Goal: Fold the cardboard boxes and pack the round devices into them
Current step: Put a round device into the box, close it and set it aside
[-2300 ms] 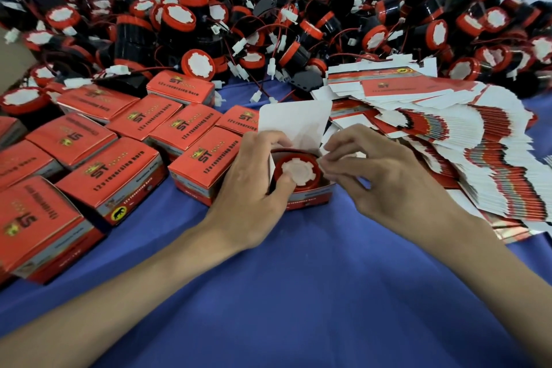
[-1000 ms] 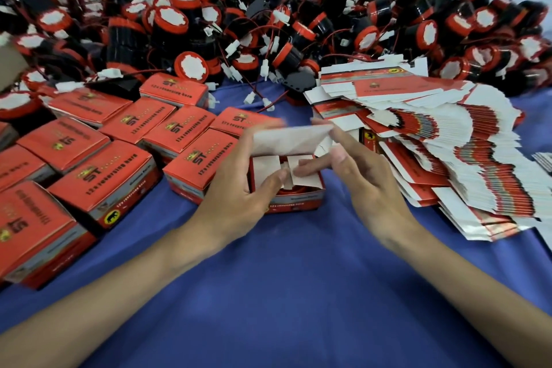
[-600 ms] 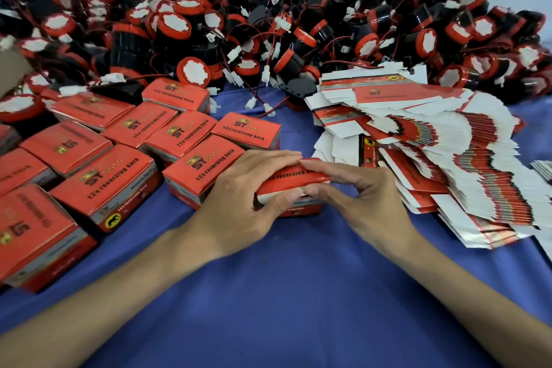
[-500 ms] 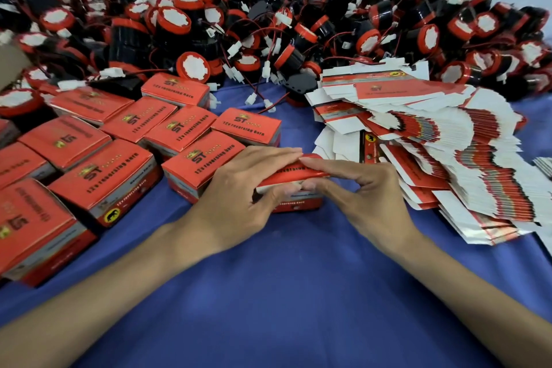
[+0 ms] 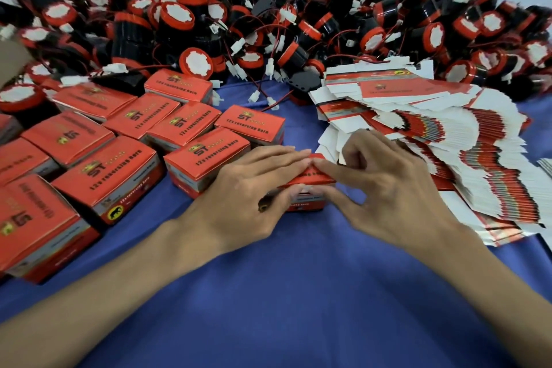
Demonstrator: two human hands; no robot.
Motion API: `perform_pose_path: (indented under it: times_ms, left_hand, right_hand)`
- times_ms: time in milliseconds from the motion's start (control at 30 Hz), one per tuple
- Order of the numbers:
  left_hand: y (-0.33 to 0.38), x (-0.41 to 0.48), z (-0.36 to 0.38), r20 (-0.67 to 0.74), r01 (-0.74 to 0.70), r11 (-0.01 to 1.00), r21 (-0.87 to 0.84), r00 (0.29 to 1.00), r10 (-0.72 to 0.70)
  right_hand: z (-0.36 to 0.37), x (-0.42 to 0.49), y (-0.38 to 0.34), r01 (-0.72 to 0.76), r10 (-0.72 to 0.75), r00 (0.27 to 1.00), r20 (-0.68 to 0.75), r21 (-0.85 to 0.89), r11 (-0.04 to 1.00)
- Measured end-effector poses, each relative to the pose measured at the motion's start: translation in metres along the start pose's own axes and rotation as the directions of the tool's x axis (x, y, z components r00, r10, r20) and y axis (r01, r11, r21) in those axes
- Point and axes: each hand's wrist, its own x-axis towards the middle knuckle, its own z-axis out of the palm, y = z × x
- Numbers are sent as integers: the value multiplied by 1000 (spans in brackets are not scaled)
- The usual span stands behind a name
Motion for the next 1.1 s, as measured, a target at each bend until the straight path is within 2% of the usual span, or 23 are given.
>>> perform_pose_path:
  times_ms: [133,400,567,667,733,833,1000,1100]
  left_hand:
    - [-2,0,2,-8,-23,1000,11,1000,23]
    - [0,2,0,-59,126,947,-295,987,-150]
    - [-1,0,4,-84,60,974,-218,993,-80]
    - [0,0,7,-141,34,993,-117,989,-51]
    - [3,1,8,-164,79,991,-106,982,-96]
    - [5,1,8,-122,115,985,-125,984,-130]
    - [1,-3,3,19,36,999,-10,999,-36]
    - [2,-4,-1,126,127,984,-128,986,-111]
  right_hand:
    - [12,-7,2,-37,34,999,17,229,973]
    - [29,-11,1,-120,175,980,-90,436,892]
    - [28,-14,4,-65,119,985,-129,359,931]
    - [30,-11,1,-140,196,975,-104,399,906]
    - [28,-8,0,-190,254,964,-75,471,862]
    - [24,-6,3,-218,267,963,-18,528,821]
    - [22,-8,9,-198,211,977,37,528,826]
    - [23,-8,12,-167,176,984,31,503,848]
